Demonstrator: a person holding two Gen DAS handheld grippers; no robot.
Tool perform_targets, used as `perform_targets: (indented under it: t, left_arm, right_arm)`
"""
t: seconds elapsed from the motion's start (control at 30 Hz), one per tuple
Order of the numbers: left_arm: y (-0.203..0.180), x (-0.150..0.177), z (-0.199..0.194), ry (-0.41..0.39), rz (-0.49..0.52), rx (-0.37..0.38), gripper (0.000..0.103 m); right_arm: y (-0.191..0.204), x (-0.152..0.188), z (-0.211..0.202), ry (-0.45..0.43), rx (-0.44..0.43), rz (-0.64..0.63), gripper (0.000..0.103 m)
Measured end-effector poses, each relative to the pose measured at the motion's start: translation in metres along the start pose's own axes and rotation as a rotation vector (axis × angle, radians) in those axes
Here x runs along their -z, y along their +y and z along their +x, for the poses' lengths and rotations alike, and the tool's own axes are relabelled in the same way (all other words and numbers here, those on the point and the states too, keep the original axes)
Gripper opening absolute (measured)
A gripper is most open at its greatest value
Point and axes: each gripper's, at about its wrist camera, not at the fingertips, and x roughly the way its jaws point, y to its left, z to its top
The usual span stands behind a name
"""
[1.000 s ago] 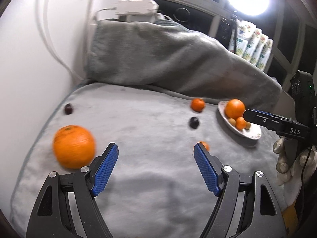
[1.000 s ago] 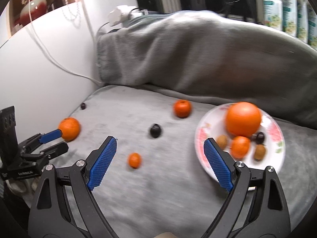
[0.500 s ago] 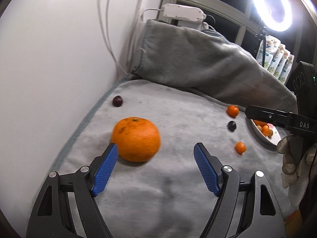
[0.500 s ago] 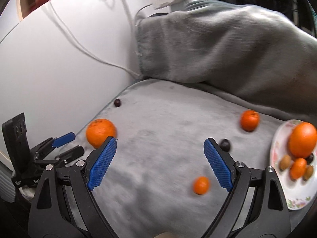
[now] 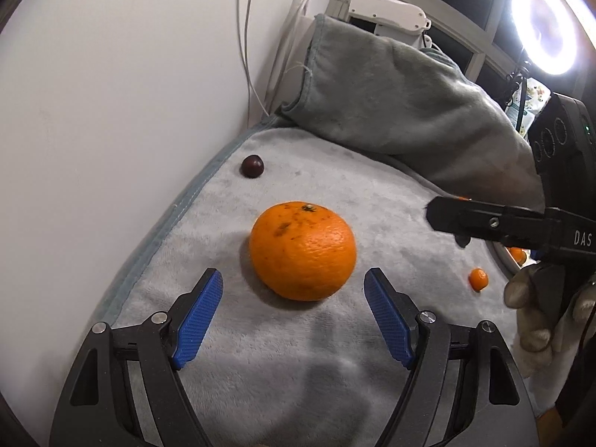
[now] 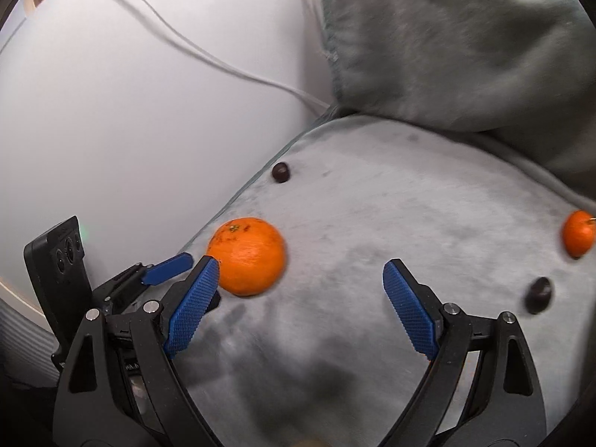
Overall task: Organize fruits
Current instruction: 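Move the right gripper to the large orange lying on the blanket, then close the right gripper on the large orange and lift it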
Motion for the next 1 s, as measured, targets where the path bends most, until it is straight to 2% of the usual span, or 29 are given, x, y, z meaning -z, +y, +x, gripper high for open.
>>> perform_targets:
  t: [0.27,0.5,0.63,0.87,1.0]
  left_arm:
    - [0.004,-0.001,0.010,0.027,0.000,0.022,0.079]
    - [0.012,-0.004,0.020,0.049,-0.061,0.053,0.079]
    - [0.015,-0.005,0.023,0.061,-0.073,0.078,0.078]
    - [0.010,-0.004,0.026,0.078,-0.051,0.084,0.075]
    - [0.008,-0.005,0.027,0.085,-0.037,0.091,0.070]
  right_arm:
    - [0.003,-0.004,0.029,0.057,-0.095,0.051,0.092]
    - [-0.001,-0.012,0.051,0.088,-0.167,0.112,0.092]
    - [0.002,-0.012,0.059,0.113,-0.190,0.114,0.084]
    - [0.005,-0.009,0.073,0.145,-0.219,0.116,0.083]
    - [0.005,-0.008,0.075,0.152,-0.246,0.132,0.073]
